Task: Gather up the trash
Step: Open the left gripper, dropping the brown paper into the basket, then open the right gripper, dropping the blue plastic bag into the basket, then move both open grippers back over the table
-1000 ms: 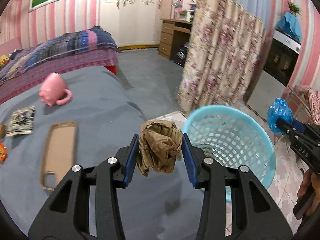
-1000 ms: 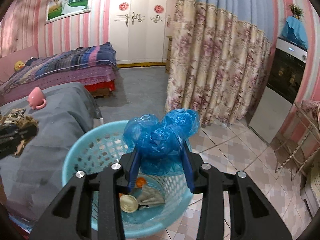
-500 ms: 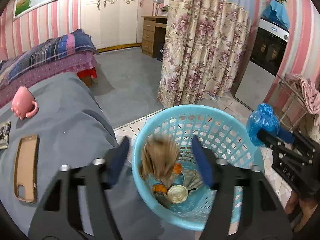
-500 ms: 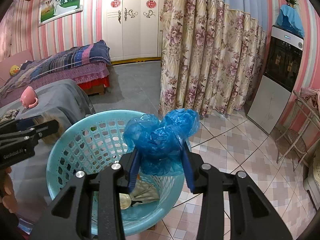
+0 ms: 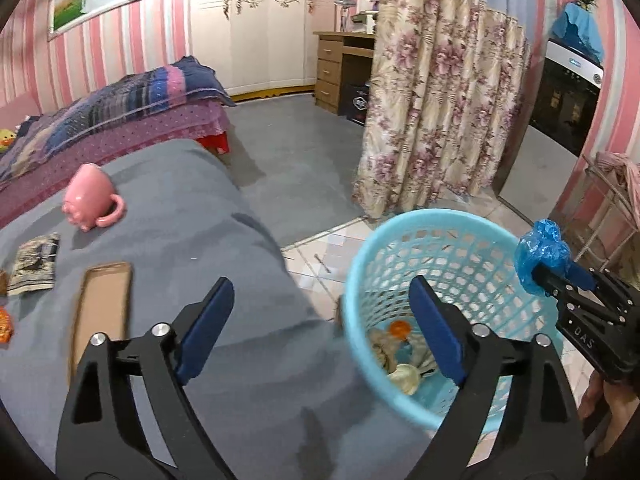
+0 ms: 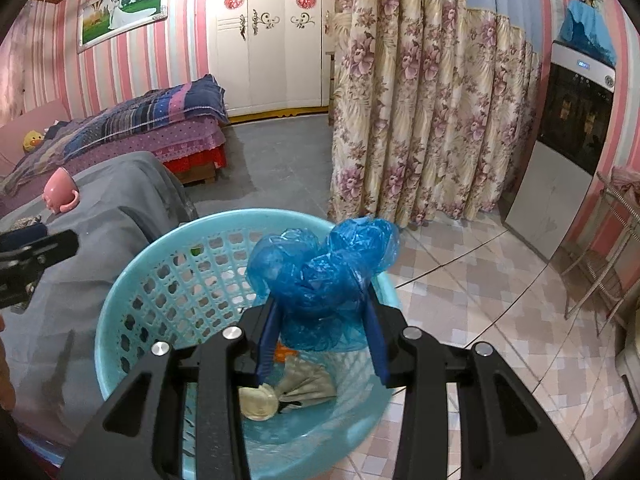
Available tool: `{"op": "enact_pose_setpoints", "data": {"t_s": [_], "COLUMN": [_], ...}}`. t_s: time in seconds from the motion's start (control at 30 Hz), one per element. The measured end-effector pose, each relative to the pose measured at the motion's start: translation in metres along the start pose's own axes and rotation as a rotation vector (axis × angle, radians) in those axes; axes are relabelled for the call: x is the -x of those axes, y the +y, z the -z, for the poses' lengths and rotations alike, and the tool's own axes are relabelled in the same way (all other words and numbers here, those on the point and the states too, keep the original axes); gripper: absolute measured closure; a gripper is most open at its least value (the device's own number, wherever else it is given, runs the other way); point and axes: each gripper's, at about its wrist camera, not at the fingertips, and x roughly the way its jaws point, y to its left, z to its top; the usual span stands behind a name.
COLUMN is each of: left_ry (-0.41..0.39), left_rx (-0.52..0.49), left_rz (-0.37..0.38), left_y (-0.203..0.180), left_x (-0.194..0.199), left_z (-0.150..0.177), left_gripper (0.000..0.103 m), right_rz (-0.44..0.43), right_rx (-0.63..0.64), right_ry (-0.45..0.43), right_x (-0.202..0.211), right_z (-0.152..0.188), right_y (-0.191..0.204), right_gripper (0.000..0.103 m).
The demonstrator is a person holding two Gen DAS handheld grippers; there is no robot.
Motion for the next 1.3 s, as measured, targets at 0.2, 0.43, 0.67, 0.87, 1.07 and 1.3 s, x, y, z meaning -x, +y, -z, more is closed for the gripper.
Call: {"op": "enact_pose_setpoints", "data": {"t_s": [0.2,0.43,0.67,0.87,1.07,1.3], "left_ry": [-0.021,-0.052,-0.052,-0.064,-0.074,-0.053], "left_rx": [0.039,0.062,0.117,0.15,0.187,0.241], "left_rz": [-0.026,-0.06,-0.077,-0.097,-0.145,-0.215], "left_y": [0.027,0.059,0.094,0.125,0.173,0.249], "left_x": [0.017,0.037,0.047,0.06,0.076,0.083], "left_z": [0.0,-0.001,0.004,0.009,0.02,0.042], "left_gripper": [0.011,0.009,0.008,0.007,0.006,0.006], "right_rz": [-0.009,0.006,0.024,0.006,-0.035,-0.117], "right_rx": [0.01,-0.009,0.036,0.037,0.062,0.116], "right_ry": [0.002,-0.012,-0.006,-0.039,-0.069,-0.061], "right_x": [-0.013,-0.016,-0.012,-0.001,0.009,0.002], "right_z": [-0.004,-0.001,-0.004,-0.012,-0.021,-0.024], "right_y": [0.021,0.038,0.064,0.084,0.124,0.192], "right_gripper": [0.035,0.008,0.005,0.005,0.005,0.005]}}
